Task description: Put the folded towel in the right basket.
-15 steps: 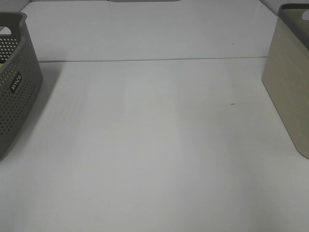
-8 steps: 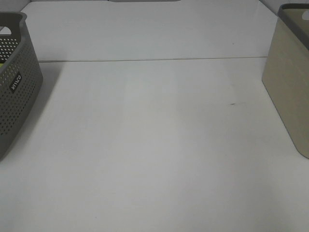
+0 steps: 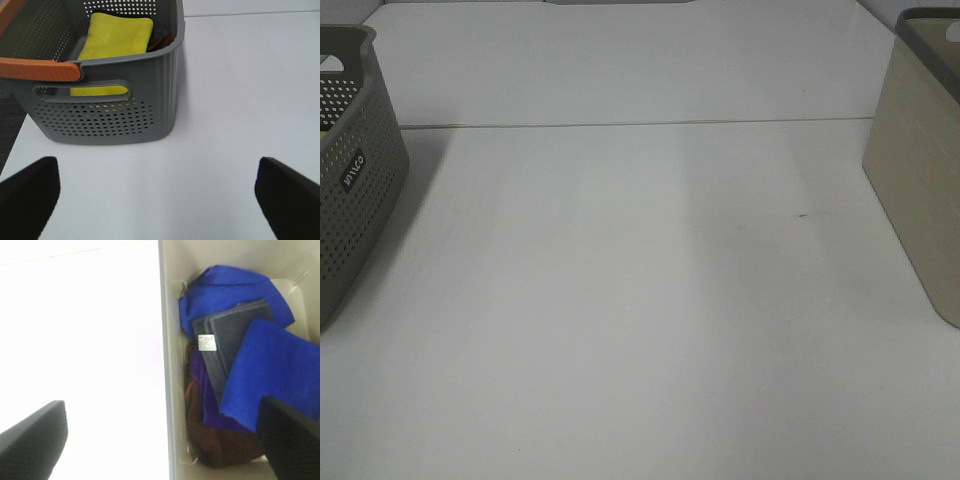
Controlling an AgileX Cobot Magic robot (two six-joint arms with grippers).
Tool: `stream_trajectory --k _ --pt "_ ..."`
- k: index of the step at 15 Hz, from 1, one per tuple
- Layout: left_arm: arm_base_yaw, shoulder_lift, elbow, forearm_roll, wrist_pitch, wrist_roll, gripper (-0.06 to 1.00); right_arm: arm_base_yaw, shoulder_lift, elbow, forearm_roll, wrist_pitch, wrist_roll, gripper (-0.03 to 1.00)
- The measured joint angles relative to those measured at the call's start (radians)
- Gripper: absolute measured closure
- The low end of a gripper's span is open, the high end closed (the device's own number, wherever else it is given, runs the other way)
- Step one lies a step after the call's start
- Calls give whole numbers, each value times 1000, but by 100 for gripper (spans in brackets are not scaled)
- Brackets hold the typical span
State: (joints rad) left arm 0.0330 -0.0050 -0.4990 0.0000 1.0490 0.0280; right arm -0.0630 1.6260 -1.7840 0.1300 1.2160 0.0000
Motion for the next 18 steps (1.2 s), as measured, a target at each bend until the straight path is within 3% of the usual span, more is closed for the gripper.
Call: stream_trajectory --k 4,5,9,12,18 --pt "0 0 0 0 0 0 -4 20 -359 413 -36 -33 34 0" --pt "0 0 0 0 0 0 -4 20 -561 615 -36 -79 38 0" --pt "0 0 0 0 0 0 -4 20 -1145 998 -81 -123 20 0" --pt "0 0 0 0 0 0 -4 20 -1462 1142 -110 -175 20 0" --pt "0 0 0 0 0 0 -4 20 -1630 1280 -113 -165 20 0"
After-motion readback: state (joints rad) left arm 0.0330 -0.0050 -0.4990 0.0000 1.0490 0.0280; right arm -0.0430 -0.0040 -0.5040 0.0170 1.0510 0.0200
